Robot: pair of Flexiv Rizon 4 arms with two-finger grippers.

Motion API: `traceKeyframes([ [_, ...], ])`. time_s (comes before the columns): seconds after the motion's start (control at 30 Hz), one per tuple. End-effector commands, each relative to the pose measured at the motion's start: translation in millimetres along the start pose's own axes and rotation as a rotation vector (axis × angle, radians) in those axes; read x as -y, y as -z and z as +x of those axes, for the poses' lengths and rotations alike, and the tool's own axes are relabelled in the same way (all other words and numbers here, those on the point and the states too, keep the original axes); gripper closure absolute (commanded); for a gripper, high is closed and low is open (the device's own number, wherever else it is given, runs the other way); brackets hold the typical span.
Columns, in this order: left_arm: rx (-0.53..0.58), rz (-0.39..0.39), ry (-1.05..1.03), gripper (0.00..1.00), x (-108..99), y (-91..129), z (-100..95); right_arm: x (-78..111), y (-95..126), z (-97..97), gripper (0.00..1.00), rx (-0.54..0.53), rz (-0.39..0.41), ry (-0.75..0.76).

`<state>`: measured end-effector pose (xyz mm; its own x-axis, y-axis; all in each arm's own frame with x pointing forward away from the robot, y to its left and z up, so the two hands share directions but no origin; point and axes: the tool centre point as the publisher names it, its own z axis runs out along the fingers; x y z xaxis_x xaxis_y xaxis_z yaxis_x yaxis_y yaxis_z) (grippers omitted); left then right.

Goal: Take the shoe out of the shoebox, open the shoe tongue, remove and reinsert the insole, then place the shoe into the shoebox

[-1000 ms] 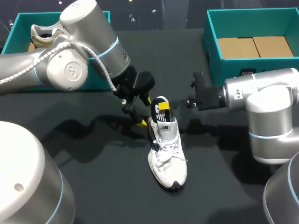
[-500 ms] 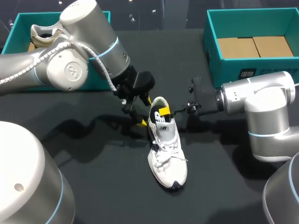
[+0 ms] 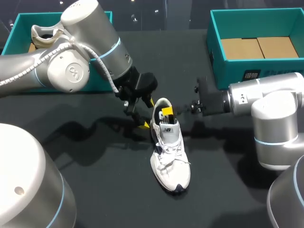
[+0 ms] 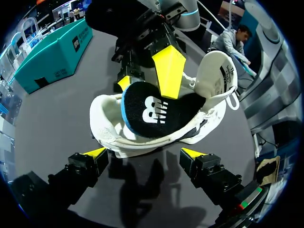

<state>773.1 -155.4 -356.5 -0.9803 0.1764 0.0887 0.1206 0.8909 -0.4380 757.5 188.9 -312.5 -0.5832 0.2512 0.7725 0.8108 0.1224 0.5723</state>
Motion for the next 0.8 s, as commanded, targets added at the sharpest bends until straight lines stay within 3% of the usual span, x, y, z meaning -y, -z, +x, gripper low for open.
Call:
traceKeyframes([
  [0.03,0.007,0.003,-0.013,0.00,-2.7,8.4,2.5,-8.6,3.4,0.1,0.55,0.007,0.023,0.001],
  [0.37,0.015,0.001,-0.052,0.00,-14.7,34.1,4.5,-13.2,21.2,-5.3,0.54,0.053,0.031,-0.022],
  [0.8,-0.047,-0.037,-0.224,0.00,-47.4,94.6,-0.2,-23.5,76.8,-10.9,0.54,0.233,0.080,-0.142],
])
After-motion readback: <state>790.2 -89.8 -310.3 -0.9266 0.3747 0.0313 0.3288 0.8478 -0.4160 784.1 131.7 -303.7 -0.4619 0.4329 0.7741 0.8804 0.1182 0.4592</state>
